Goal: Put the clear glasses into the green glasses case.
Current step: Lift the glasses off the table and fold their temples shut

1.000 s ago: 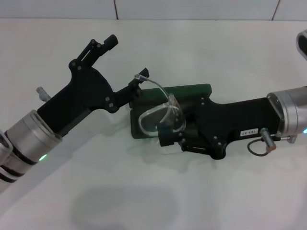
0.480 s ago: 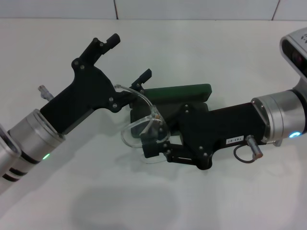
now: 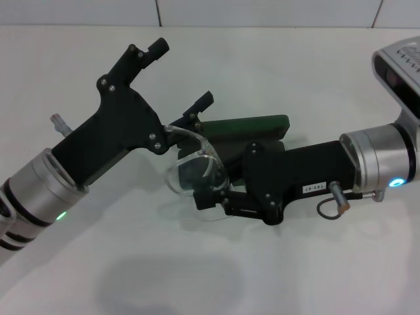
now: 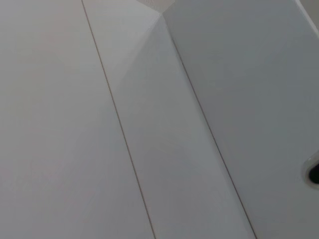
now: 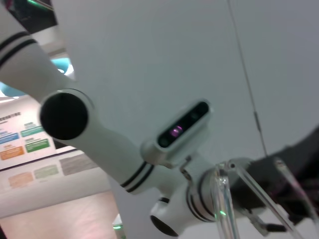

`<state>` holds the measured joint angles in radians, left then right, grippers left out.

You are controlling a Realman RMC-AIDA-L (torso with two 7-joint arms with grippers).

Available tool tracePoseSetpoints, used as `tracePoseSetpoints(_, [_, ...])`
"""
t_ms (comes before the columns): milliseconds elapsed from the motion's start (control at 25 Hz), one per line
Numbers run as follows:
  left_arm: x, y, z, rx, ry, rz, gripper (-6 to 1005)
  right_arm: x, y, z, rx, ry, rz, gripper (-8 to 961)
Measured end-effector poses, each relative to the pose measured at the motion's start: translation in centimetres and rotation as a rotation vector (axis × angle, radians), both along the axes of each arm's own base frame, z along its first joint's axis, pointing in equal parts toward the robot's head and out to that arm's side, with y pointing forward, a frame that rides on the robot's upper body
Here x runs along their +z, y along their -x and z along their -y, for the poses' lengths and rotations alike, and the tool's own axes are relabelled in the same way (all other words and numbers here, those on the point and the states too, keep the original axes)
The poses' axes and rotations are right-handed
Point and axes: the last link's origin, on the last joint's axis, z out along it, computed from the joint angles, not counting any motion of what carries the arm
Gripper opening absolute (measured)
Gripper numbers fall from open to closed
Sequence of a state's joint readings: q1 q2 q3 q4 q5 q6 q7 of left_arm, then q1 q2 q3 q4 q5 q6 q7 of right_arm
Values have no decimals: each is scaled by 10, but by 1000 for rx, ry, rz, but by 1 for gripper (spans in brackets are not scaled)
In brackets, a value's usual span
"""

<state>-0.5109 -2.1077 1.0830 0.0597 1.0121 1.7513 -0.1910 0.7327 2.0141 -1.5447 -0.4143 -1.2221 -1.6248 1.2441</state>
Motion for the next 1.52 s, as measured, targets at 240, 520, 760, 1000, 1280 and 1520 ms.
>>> tracePoseSetpoints(240, [0,1,0,1,5,-6,875,1,-2,-4,-52,12,21,123])
tracePoseSetpoints(520, [2,1,-2,-5,-6,-16,875,3,-5,-4,-75,26,25,121])
tracePoseSetpoints(760, [0,4,1,-7,7,-27,875,5,-7,-6,-94,26,31,121])
tracePoseSetpoints(1000, [-2,4,4,-18,22,-38,875,7,-7,-7,-102,24,27,121])
tracePoseSetpoints(1280, [-1,4,3,-15,14,-36,875,9,-5,-2,-72,54,16,121])
tracePoseSetpoints(1520, [-2,6,0,-3,-13,-65,875,12,-4,4,-47,87,-2,122])
